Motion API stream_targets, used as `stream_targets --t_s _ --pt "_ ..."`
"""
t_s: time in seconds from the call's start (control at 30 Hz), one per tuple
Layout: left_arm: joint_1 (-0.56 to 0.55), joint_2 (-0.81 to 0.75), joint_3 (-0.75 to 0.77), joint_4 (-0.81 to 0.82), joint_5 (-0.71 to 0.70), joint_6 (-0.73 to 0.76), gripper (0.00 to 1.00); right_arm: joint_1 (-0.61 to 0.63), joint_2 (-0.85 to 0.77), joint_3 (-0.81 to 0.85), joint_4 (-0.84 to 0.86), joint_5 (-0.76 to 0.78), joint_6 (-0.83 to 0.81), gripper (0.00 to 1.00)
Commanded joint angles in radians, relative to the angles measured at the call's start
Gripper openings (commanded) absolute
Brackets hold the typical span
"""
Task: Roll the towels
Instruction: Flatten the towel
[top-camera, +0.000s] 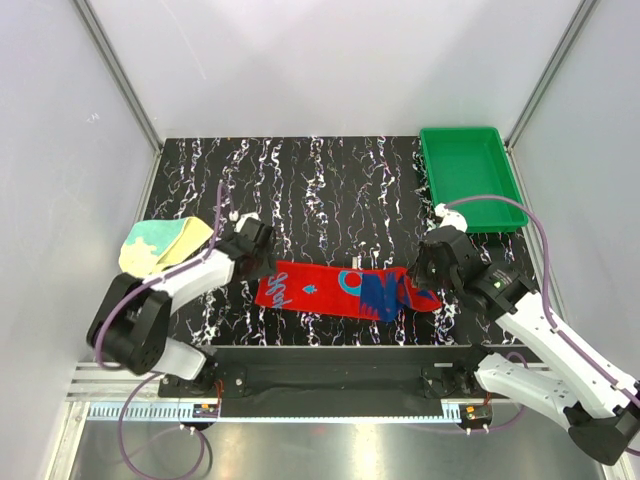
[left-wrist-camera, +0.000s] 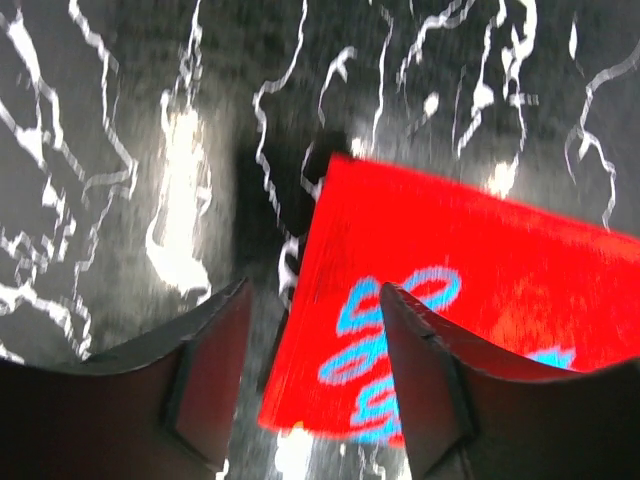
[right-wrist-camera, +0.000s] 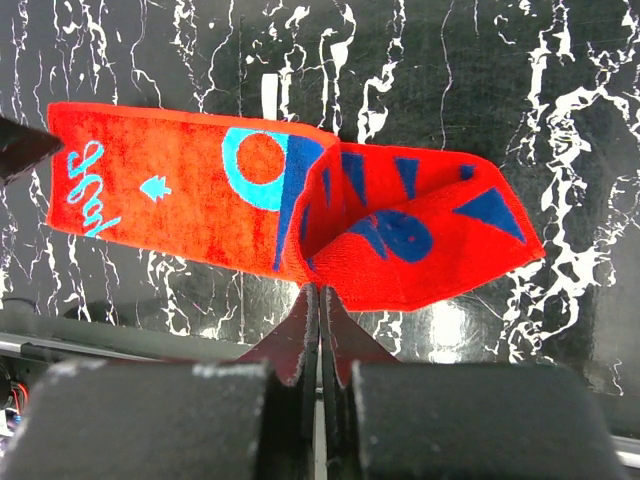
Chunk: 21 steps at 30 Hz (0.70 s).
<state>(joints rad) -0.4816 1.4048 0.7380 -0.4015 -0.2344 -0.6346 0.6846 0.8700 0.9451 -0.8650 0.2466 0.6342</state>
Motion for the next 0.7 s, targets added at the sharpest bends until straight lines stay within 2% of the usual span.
stream_targets --t_s 0.0,0.1,0.17,0.2,0.23,0.3,0.53,0.67 --pt "0.001 0.069 0.055 0.087 -0.059 0.024 0.56 0.004 0.007 -0.009 0.041 -0.013 0.009 0.00" --pt "0.001 0.115 0.055 0.115 -0.048 0.023 0.53 0.003 0.004 -0.012 0.037 -0.012 0.004 0.00" --pt "0.001 0.131 0.051 0.127 -0.040 0.018 0.47 0.004 0.004 -0.011 0.029 -0.009 -0.001 0.00" --pt "0.001 0.144 0.049 0.135 -0.039 0.016 0.43 0.004 0.006 -0.009 0.027 -0.007 -0.004 0.00" --pt "0.001 0.149 0.046 0.139 -0.039 0.015 0.34 0.004 0.007 -0.008 0.026 -0.007 -0.004 0.00" --pt "0.000 0.152 0.043 0.138 -0.054 0.012 0.25 0.004 0.009 -0.006 0.027 -0.007 -0.004 0.00" --pt "0.000 0.097 0.043 0.078 -0.134 0.007 0.19 0.004 0.024 -0.008 0.029 -0.010 -0.005 0.00" --pt "-0.012 -0.010 0.055 0.007 -0.215 0.001 0.19 0.004 0.026 0.011 0.011 0.000 -0.008 0.00"
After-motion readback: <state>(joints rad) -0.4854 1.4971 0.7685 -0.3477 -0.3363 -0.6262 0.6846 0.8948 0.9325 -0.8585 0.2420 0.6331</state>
